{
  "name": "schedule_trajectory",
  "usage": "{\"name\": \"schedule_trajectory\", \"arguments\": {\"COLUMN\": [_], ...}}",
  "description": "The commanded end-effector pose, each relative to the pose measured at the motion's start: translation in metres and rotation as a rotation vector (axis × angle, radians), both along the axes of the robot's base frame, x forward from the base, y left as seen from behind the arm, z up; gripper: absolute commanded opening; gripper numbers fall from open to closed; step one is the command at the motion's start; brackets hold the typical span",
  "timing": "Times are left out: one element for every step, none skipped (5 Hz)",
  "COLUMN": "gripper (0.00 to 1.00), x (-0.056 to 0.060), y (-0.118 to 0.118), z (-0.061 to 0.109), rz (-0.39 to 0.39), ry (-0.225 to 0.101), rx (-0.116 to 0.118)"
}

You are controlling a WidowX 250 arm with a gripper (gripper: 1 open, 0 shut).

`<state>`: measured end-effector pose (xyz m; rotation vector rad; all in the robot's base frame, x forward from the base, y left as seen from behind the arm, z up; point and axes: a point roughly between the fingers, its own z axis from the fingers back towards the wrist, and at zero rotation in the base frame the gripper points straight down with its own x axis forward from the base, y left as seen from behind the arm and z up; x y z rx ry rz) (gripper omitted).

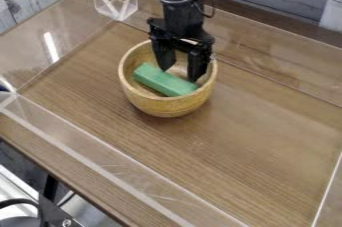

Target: Put the green block in the brown bowl

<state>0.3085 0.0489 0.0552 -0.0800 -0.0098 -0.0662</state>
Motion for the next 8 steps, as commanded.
{"name": "schedule_trajectory", "arguments": {"gripper": [1.00, 1.00, 1.00, 1.00, 1.00, 1.00, 1.00, 1.00], "x": [0.005, 0.004, 0.002, 0.006, 0.013, 0.016, 0.018, 0.023], "y": [0.004, 0.005, 0.007, 0.001, -0.008, -0.016, -0.020, -0.020], "z": [0.019, 0.017, 0.014, 0.032, 0.052, 0.073, 0.068, 0.059], "rz": [0.014, 0.024, 0.033, 0.031, 0.020, 0.016, 0.008, 0.008], "ry": [-0.070, -0.066, -0.061, -0.092, -0.129, -0.162, -0.167, -0.157], "rx": [0.015, 0.017, 0.018, 0.012, 0.004, -0.006, -0.007, 0.000]}}
